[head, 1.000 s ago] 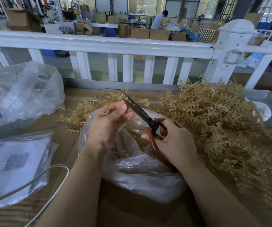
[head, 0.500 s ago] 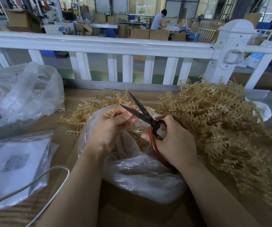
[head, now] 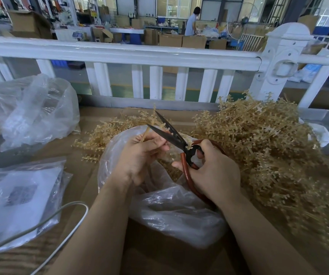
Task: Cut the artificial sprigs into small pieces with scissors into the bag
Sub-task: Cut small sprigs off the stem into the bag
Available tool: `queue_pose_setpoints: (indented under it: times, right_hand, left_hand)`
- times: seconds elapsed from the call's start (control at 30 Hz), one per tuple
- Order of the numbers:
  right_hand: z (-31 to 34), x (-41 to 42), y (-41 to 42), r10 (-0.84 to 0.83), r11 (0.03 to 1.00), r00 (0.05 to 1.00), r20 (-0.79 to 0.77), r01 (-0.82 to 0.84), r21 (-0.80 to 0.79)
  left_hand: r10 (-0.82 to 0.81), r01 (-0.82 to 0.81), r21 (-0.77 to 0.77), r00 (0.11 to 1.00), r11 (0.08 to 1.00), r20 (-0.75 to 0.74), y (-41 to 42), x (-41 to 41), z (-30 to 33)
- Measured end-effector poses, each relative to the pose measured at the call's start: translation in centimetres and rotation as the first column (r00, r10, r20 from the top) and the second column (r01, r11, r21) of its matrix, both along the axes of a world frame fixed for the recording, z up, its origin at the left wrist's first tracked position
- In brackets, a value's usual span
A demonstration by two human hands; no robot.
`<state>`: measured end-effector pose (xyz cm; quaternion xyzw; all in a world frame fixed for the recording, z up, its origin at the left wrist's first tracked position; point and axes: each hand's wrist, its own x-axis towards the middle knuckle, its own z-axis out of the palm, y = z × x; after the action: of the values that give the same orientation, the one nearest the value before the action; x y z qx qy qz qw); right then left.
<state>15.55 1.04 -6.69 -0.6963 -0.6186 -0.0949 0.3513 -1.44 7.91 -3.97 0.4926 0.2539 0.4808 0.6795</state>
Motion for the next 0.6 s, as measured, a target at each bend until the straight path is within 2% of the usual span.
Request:
queue_pose_setpoints:
  times: [0.27,0.6]
  right_hand:
    - [0.18,0.1,-0.12,0.006,1.0,1.0,-0.017,-0.006,-0.02]
    - [0.02,0.26,-0.17,0.04,0.999,0.997,-0.059,-0.042,-0.03]
  left_hand:
    - [-0.013,0.015,-0.048,0.999,0.999,0.033,0.14,0.14,-0.13]
    - [-0.029,0.029,-0.002,0.999,1.0,0.041,0.14,0.06,-0.03]
